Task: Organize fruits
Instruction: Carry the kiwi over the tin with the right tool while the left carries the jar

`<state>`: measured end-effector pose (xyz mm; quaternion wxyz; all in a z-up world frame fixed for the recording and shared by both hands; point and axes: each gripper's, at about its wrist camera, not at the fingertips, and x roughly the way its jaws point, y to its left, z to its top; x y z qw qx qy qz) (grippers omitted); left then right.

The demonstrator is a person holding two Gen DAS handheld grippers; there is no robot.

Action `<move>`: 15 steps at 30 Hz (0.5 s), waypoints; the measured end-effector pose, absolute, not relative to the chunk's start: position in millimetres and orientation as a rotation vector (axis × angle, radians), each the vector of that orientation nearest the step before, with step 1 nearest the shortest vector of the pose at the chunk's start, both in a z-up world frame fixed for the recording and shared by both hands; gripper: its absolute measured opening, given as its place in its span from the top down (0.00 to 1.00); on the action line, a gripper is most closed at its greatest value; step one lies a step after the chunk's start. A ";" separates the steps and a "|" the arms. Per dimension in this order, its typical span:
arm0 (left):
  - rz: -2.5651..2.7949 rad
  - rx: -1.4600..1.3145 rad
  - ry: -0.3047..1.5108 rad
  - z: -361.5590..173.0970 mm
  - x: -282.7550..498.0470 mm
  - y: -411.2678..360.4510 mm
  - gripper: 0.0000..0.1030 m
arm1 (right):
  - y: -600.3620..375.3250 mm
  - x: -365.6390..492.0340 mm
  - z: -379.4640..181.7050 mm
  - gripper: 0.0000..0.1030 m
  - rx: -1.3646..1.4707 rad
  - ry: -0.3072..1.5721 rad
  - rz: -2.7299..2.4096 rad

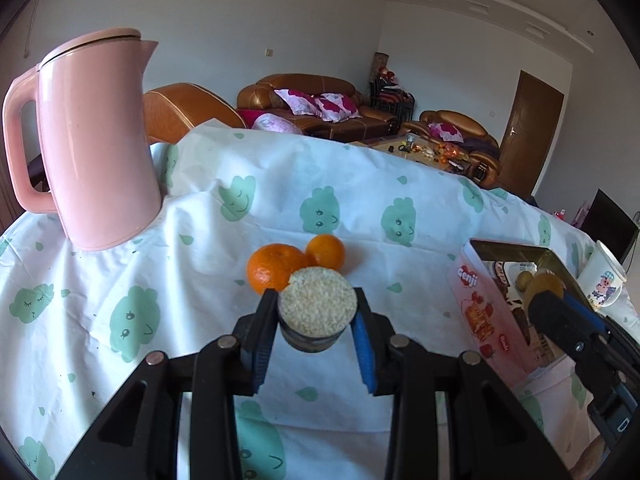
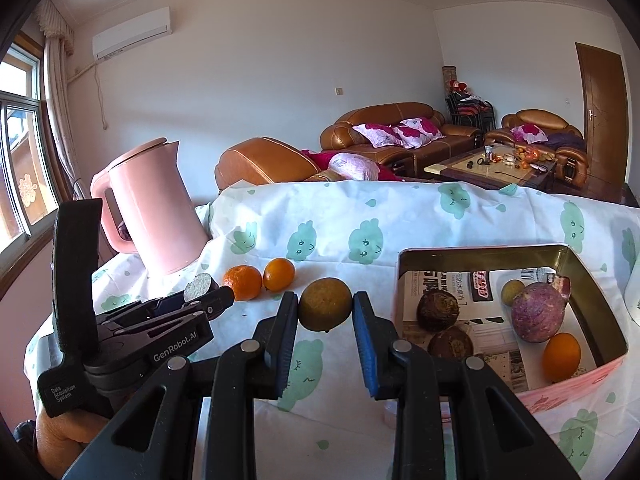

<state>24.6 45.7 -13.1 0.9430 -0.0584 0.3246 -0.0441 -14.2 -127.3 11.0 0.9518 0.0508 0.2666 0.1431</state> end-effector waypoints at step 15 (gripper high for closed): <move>-0.213 0.024 0.597 3.0 21.3 -54.1 0.64 | -206.2 -14.6 23.8 0.71 0.135 0.489 0.130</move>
